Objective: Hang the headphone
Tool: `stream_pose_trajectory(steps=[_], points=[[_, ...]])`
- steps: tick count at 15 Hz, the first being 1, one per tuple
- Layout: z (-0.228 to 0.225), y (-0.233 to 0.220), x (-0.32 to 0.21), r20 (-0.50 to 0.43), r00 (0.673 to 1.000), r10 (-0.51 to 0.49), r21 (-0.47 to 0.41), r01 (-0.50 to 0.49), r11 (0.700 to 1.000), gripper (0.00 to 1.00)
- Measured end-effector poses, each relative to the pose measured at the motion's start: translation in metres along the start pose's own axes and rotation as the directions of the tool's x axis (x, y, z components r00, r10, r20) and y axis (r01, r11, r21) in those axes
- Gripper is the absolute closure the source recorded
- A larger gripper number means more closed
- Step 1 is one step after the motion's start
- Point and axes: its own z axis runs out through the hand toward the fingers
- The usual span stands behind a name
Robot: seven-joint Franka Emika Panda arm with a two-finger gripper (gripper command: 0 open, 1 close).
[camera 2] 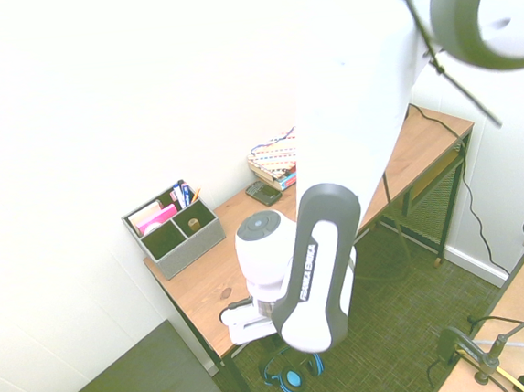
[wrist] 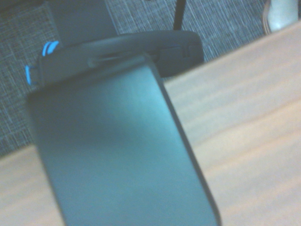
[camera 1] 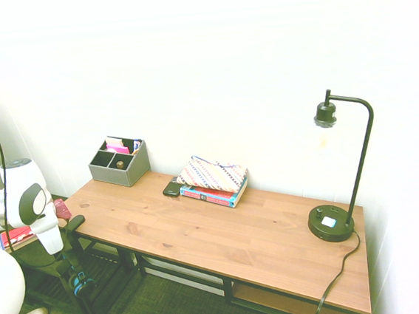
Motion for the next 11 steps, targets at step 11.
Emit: stream_pose_trajectory(steps=[11], points=[[-0.228, 0.04, 0.191, -0.012, 0.929, -0.37, -0.068, 0.368, 0.927, 0.0]])
